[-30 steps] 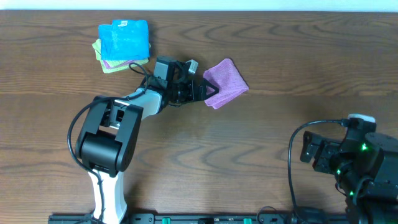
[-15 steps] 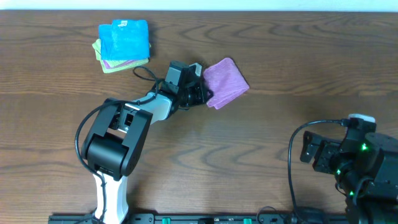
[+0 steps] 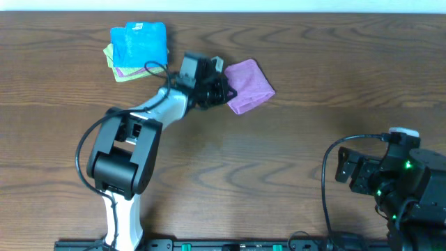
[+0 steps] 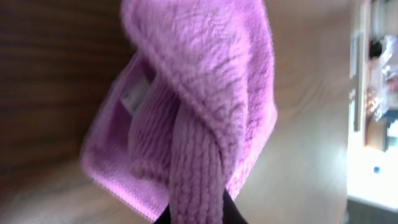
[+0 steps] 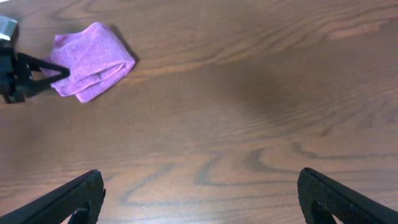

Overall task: Fold the cloth
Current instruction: 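Carry the pink cloth with the left gripper to the cloth stack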

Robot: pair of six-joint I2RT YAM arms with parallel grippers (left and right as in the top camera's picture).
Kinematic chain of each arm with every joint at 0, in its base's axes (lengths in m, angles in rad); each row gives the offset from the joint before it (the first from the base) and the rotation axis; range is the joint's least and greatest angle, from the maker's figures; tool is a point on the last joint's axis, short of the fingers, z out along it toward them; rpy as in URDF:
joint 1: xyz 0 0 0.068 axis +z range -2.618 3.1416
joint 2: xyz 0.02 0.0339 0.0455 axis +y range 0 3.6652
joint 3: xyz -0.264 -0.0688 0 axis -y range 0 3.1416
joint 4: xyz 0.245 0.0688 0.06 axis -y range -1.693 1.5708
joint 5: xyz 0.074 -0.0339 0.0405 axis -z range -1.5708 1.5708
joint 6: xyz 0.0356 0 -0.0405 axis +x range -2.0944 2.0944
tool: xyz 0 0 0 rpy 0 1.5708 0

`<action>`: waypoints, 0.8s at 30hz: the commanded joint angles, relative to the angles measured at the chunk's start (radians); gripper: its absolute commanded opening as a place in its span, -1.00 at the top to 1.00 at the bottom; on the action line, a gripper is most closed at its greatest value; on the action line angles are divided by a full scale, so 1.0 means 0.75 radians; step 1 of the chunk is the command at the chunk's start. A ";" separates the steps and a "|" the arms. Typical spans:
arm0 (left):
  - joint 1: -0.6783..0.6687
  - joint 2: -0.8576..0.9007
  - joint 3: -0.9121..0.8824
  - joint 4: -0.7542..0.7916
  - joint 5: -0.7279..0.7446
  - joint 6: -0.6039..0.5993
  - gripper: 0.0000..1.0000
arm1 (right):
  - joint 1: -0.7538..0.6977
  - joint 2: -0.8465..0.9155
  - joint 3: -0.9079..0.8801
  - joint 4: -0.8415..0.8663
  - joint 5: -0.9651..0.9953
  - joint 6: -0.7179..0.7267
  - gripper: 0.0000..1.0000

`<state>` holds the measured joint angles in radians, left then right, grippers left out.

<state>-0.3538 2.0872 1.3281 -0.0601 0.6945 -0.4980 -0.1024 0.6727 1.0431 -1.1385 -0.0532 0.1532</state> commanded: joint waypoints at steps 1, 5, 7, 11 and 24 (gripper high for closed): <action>0.003 -0.042 0.192 -0.246 -0.067 0.300 0.89 | -0.001 -0.007 -0.003 0.004 -0.006 0.024 -0.99; 0.011 -0.087 0.392 -0.587 -0.206 0.529 0.89 | -0.002 -0.007 -0.003 0.008 -0.005 0.024 -0.98; 0.024 -0.122 0.428 -0.654 -0.207 0.576 0.88 | -0.002 -0.007 -0.003 0.008 -0.005 0.024 -0.99; 0.055 -0.223 0.428 -0.722 -0.227 0.630 0.88 | -0.002 -0.007 -0.003 0.007 0.007 0.023 -0.98; 0.240 -0.378 0.447 -0.803 -0.253 0.819 0.89 | -0.002 -0.007 -0.003 -0.009 0.005 0.024 -0.98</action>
<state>-0.1982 1.8275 1.6299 -0.6518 0.4973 0.0433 -0.1024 0.6727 1.0428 -1.1408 -0.0528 0.1535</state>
